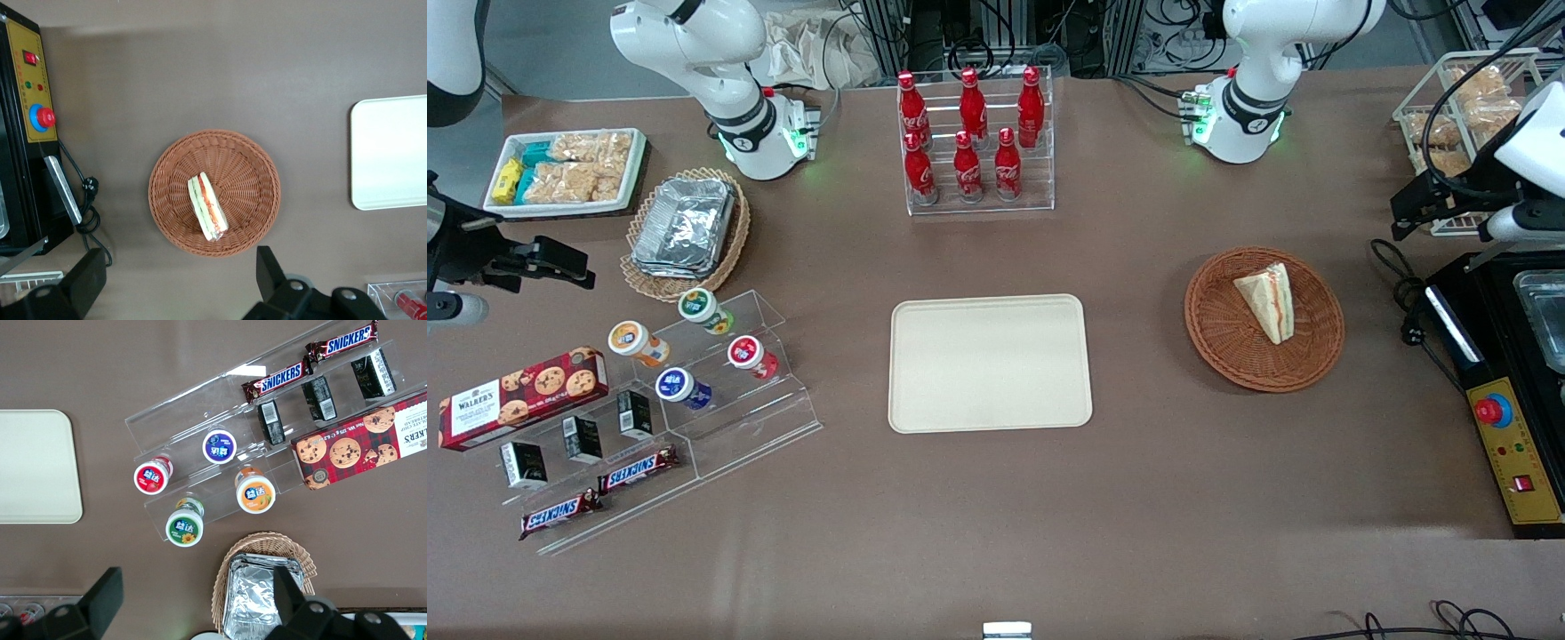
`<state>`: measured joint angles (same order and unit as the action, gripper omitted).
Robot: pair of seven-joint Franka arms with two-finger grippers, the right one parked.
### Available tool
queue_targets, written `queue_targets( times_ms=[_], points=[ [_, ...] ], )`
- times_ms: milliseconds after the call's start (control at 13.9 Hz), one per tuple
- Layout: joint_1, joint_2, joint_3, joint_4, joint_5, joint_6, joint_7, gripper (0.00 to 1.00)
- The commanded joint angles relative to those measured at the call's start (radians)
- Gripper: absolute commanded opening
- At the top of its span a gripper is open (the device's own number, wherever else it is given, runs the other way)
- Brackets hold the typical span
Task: Place sandwich from basket to tray
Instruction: 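Move the left gripper over the wrapped sandwich in the wicker basket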
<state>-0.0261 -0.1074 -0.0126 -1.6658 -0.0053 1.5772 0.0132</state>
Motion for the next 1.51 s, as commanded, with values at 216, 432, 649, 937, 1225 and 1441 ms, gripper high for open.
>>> queue_targets(
  times_ms=[216, 432, 649, 937, 1225, 1441],
  points=[
    [0.012, 0.041, -0.016, 0.015, 0.022, -0.034, -0.161, 1.00],
    [0.011, 0.006, -0.017, -0.115, -0.001, 0.007, -0.432, 1.00],
    [0.017, -0.133, -0.009, -0.427, -0.002, 0.256, -0.530, 0.99],
    [0.017, -0.088, -0.009, -0.620, -0.027, 0.479, -0.774, 0.99],
    [0.020, -0.019, -0.009, -0.733, -0.064, 0.687, -0.828, 0.99],
    [0.020, -0.005, -0.009, -0.819, -0.073, 0.771, -0.826, 0.99]
  ],
)
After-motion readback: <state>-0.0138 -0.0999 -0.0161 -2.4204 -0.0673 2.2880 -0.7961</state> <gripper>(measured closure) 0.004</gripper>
